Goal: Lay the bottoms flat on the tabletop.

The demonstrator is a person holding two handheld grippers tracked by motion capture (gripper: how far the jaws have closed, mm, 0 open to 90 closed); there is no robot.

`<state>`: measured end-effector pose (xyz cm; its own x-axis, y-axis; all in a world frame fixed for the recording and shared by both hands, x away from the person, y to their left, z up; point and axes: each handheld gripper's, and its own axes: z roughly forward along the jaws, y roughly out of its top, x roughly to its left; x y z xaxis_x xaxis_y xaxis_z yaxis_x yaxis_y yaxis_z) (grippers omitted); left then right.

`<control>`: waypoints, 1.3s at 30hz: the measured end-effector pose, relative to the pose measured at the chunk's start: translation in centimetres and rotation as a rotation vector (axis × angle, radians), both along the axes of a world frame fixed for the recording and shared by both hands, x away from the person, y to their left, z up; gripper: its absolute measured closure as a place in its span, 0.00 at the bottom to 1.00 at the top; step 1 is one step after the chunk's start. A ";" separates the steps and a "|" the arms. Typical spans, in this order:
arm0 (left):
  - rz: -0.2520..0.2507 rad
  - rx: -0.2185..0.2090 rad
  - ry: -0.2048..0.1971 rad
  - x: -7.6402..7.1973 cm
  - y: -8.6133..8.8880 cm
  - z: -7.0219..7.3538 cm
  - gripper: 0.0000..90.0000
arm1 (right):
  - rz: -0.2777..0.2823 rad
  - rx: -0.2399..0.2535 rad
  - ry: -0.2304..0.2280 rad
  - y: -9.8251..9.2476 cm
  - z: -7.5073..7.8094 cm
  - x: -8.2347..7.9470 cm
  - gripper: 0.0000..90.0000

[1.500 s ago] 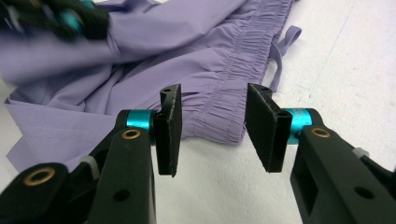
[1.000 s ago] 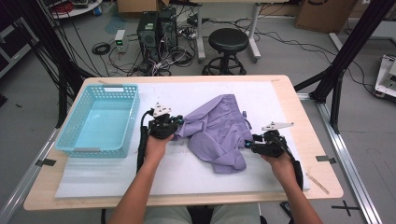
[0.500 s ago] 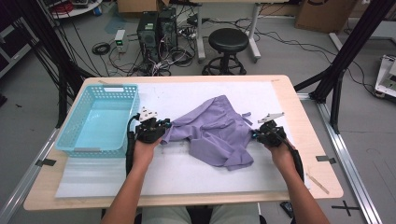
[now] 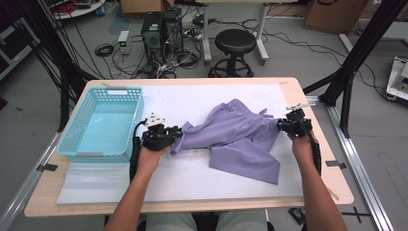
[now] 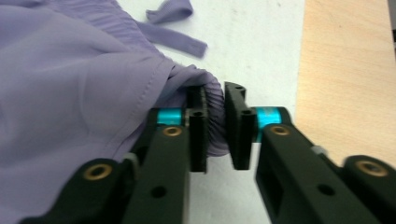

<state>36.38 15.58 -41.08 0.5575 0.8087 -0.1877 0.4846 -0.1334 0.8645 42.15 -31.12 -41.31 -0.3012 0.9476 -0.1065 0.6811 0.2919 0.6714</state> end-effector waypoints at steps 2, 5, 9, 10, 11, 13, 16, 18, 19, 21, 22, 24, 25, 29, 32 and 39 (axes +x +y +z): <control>0.012 -0.005 -0.017 -0.1 0.0 0.2 0.70 | 0.005 0.010 -0.010 0.1 0.2 -0.3 0.76; 0.003 -0.025 -0.028 0.0 0.2 0.4 0.62 | 0.022 0.073 -0.054 0.1 1.2 -1.4 0.67; -0.028 -0.010 -0.009 0.0 -0.2 0.2 0.58 | 0.050 0.118 -0.085 0.5 1.8 -2.4 0.64; -0.038 -0.001 -0.004 0.0 -0.4 0.1 0.58 | 0.080 0.139 -0.073 0.8 1.7 -2.7 0.63; -0.051 0.012 0.000 0.1 -0.6 -0.1 0.57 | 0.149 0.140 -0.056 1.6 1.3 -3.4 0.63; -0.072 0.028 0.021 0.2 -1.1 -0.5 0.56 | 0.208 0.138 -0.039 2.5 0.7 -4.1 0.60; -0.082 0.063 0.055 0.6 -1.8 -1.3 0.55 | 0.256 0.151 -0.030 3.3 0.0 -4.7 0.56; -0.088 0.094 0.086 1.0 -2.3 -2.2 0.55 | 0.318 0.134 -0.012 4.5 -1.1 -5.2 0.53; -0.081 0.102 0.099 1.1 -2.4 -2.5 0.55 | 0.333 0.131 0.004 4.9 -1.5 -5.2 0.52; -0.083 0.118 0.110 1.2 -2.5 -2.8 0.58 | 0.358 0.119 0.037 5.6 -2.2 -5.3 0.53; -0.083 0.130 0.119 1.2 -2.6 -3.1 0.58 | 0.358 0.119 0.037 5.6 -2.2 -5.3 0.53; -0.084 0.166 0.136 1.1 -2.8 -3.5 0.72 | 0.375 0.097 0.066 6.1 -2.7 -5.4 0.58; -0.085 0.181 0.128 1.0 -2.9 -3.7 0.80 | 0.378 0.079 0.069 6.3 -2.9 -5.4 0.61; -0.107 0.198 0.130 0.4 -2.8 -3.6 0.97 | 0.427 0.087 0.086 6.3 -2.7 -5.6 0.98; -0.156 0.200 0.137 -0.6 -2.7 -3.4 0.97 | 0.451 0.083 0.099 6.3 -2.6 -6.0 0.99; -0.246 0.166 0.128 -3.3 -1.6 -2.9 0.97 | 0.500 0.067 0.115 4.8 -2.3 -8.1 0.99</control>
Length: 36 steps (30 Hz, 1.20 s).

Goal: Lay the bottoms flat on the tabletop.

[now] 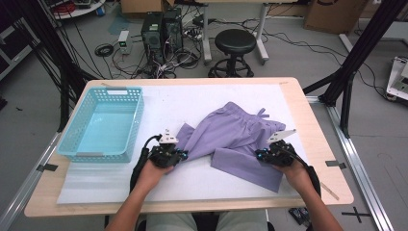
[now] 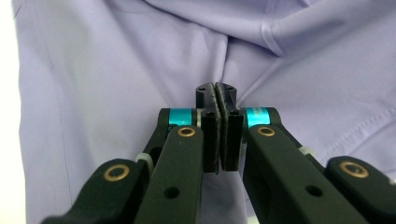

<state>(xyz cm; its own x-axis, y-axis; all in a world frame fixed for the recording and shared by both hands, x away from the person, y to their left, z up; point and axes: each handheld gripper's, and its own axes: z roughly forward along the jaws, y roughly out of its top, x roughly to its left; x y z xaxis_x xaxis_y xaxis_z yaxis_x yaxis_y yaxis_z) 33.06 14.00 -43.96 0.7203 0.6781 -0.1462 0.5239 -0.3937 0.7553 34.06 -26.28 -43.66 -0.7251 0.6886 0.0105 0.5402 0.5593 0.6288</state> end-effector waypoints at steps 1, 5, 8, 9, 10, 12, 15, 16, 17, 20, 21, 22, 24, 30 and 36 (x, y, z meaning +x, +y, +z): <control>-0.016 -0.003 0.003 -0.3 0.1 0.1 0.97 | 0.004 0.002 0.000 -0.3 0.0 -0.2 0.99; -0.070 -0.022 0.005 -1.5 0.3 0.2 0.97 | -0.010 -0.005 0.002 -1.8 0.2 -1.7 0.99; -0.130 -0.037 0.029 -2.9 0.2 0.1 0.97 | -0.006 -0.022 0.004 -2.6 0.2 -2.6 0.99; -0.143 -0.037 0.031 -3.2 0.2 0.1 0.97 | -0.005 -0.028 0.005 -2.8 0.2 -3.0 0.99; -0.143 -0.037 0.031 -3.2 0.2 0.1 0.97 | -0.003 -0.030 0.007 -3.1 0.3 -3.3 0.99; -0.149 -0.032 0.023 -3.7 0.1 0.2 0.97 | -0.004 -0.034 0.008 -3.4 0.3 -3.6 0.99; -0.110 -0.056 -0.005 -3.5 0.2 0.6 0.95 | -0.048 -0.009 -0.009 -4.3 0.6 -4.3 0.86; -0.059 -0.087 -0.023 -2.7 0.1 1.1 0.75 | -0.100 0.026 -0.022 -4.7 1.0 -4.1 0.74; -0.059 -0.087 -0.023 -2.7 0.1 1.1 0.70 | -0.100 0.026 -0.022 -4.7 1.0 -4.1 0.74; 0.010 -0.131 -0.096 -0.9 -0.5 2.2 0.60 | -0.196 0.061 -0.071 -4.8 1.5 -2.8 0.60; 0.021 -0.132 -0.102 -0.3 -0.7 2.3 0.58 | -0.219 0.068 -0.078 -4.7 1.6 -2.3 0.58; 0.021 -0.132 -0.102 -0.3 -0.7 2.3 0.57 | -0.238 0.070 -0.086 -4.6 1.6 -1.8 0.55; 0.041 -0.139 -0.099 1.1 -1.4 2.5 0.55 | -0.256 0.074 -0.096 -4.4 1.6 -1.3 0.53; 0.074 -0.079 -0.025 4.9 -3.7 0.9 0.56 | -0.305 0.025 -0.050 -2.2 0.3 2.3 0.49; 0.025 0.032 -0.031 4.5 -5.4 -0.8 0.78 | -0.268 -0.004 -0.025 -2.0 -0.1 2.6 0.93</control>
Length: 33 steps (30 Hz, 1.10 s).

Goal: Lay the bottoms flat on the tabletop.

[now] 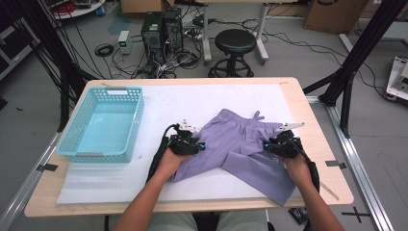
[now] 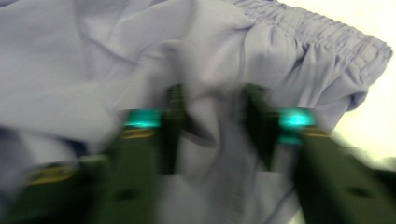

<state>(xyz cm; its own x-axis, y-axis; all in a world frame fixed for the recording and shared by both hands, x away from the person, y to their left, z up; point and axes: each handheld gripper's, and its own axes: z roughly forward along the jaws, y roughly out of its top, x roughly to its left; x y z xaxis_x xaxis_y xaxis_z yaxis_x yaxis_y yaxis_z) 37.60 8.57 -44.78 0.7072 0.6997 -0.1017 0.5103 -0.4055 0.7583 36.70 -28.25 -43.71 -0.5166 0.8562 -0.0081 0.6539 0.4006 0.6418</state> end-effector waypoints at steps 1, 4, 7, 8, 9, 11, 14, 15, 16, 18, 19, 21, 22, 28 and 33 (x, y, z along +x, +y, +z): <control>-0.008 -0.004 0.005 -0.1 0.0 0.0 0.89 | 0.012 0.002 0.010 -0.2 0.1 -0.1 0.97; -0.033 0.004 0.013 -0.7 0.1 0.2 0.96 | 0.049 0.010 0.014 -0.7 0.1 -0.8 0.98; -0.063 0.006 0.039 -1.7 0.7 0.3 0.96 | 0.071 0.011 0.012 -0.9 0.1 -1.3 0.98; -0.072 -0.002 0.044 -2.2 1.0 0.3 0.96 | 0.096 0.018 0.016 -1.1 0.2 -1.9 0.98; -0.086 -0.005 0.051 -2.8 1.3 0.3 0.96 | 0.096 0.018 0.016 -1.1 0.2 -1.9 0.98; -0.113 -0.017 0.056 -4.0 1.7 0.5 0.96 | 0.115 0.020 0.017 -1.2 0.3 -2.6 0.98; -0.165 -0.039 0.067 -6.1 2.4 0.7 0.96 | 0.148 0.018 0.019 -1.4 0.5 -4.1 0.98; -0.165 -0.039 0.067 -6.1 2.4 0.7 0.96 | 0.148 0.018 0.019 -1.4 0.5 -4.1 0.98; -0.190 -0.059 0.080 -6.8 2.6 0.7 0.96 | 0.163 0.016 0.022 -1.6 0.5 -4.7 0.98; -0.200 -0.061 0.085 -7.0 2.6 0.7 0.95 | 0.173 0.022 0.024 -1.9 0.5 -5.1 0.98; -0.201 -0.065 0.085 -7.1 2.6 0.9 0.95 | 0.173 0.022 0.024 -1.9 0.5 -5.1 0.98; -0.184 -0.083 0.080 -6.7 2.5 1.3 0.84 | 0.180 0.048 0.017 -2.2 0.8 -5.3 0.88; -0.163 -0.101 0.077 -6.4 2.5 1.5 0.71 | 0.150 0.102 -0.001 -2.7 1.4 -5.3 0.82; -0.068 -0.144 0.045 -3.0 1.0 3.1 0.61 | 0.037 0.118 -0.075 -3.4 3.0 -4.3 0.67; -0.034 -0.109 0.064 -0.7 -0.5 2.4 0.58 | -0.039 0.068 -0.037 -3.2 2.0 -2.5 0.54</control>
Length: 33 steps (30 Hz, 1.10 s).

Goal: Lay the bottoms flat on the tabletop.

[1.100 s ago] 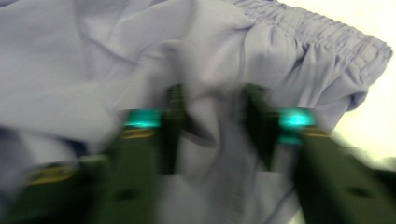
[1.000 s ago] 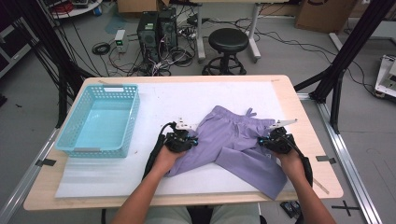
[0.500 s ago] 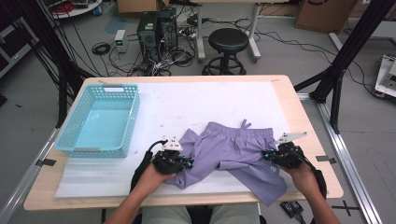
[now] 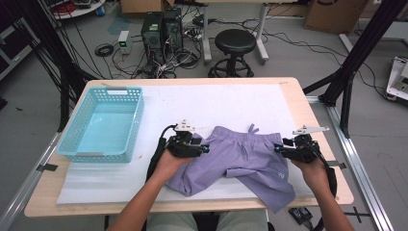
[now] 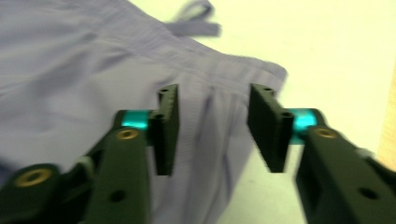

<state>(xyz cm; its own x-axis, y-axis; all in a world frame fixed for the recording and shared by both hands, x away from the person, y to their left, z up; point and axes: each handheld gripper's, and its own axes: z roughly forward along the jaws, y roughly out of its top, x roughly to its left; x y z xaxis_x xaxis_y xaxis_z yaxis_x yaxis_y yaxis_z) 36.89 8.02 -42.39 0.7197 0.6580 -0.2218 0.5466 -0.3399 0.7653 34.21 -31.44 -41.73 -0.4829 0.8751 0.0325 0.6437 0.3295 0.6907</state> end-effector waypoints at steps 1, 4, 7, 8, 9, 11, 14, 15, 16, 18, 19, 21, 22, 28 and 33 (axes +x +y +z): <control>-0.009 0.018 0.009 0.4 -0.4 -0.3 0.57 | -0.012 -0.003 0.012 0.0 -0.3 0.5 0.52; -0.036 0.065 0.022 1.0 -1.5 -1.2 0.57 | -0.027 -0.029 0.058 0.2 -1.2 1.6 0.51; -0.050 0.107 -0.003 1.3 -2.1 -1.8 0.74 | -0.027 -0.055 0.089 0.4 -1.9 2.5 0.61; -0.054 0.105 -0.012 1.4 -2.2 -1.9 0.87 | -0.027 -0.063 0.078 0.4 -1.9 2.6 0.72; -0.057 0.104 -0.011 1.5 -2.2 -1.8 0.97 | 0.001 -0.035 0.099 0.0 -1.6 3.0 0.93; -0.039 0.076 -0.011 2.1 -2.0 -1.6 0.97 | 0.013 -0.039 0.097 0.0 -1.5 3.2 0.95; 0.016 0.027 -0.022 3.3 -1.2 -0.8 0.97 | 0.027 -0.073 0.054 0.5 -1.0 4.0 0.97; 0.049 0.022 -0.031 4.2 -0.7 -0.3 0.97 | 0.024 -0.073 0.018 0.9 -0.5 4.8 0.97; 0.049 0.022 -0.031 4.2 -0.7 -0.3 0.97 | 0.024 -0.073 0.018 0.9 -0.5 4.8 0.97; 0.090 0.010 -0.039 5.1 0.0 0.1 0.97 | 0.025 -0.081 -0.014 1.5 0.0 5.8 0.97; 0.110 0.012 -0.049 5.6 0.4 0.3 0.97 | 0.025 -0.081 -0.030 2.0 0.2 6.3 0.97; 0.155 0.006 -0.052 6.6 1.1 0.7 0.97 | 0.028 -0.089 -0.054 2.8 0.5 7.6 0.97; 0.176 0.007 -0.056 7.1 1.4 0.9 0.97 | 0.035 -0.099 -0.061 3.2 0.7 8.3 0.97; 0.234 0.046 -0.068 9.7 2.6 2.2 0.97 | 0.002 -0.078 -0.095 5.4 1.2 11.8 0.97; 0.287 0.067 -0.069 11.4 3.1 2.4 0.97 | -0.043 -0.051 -0.106 7.0 0.9 14.0 0.97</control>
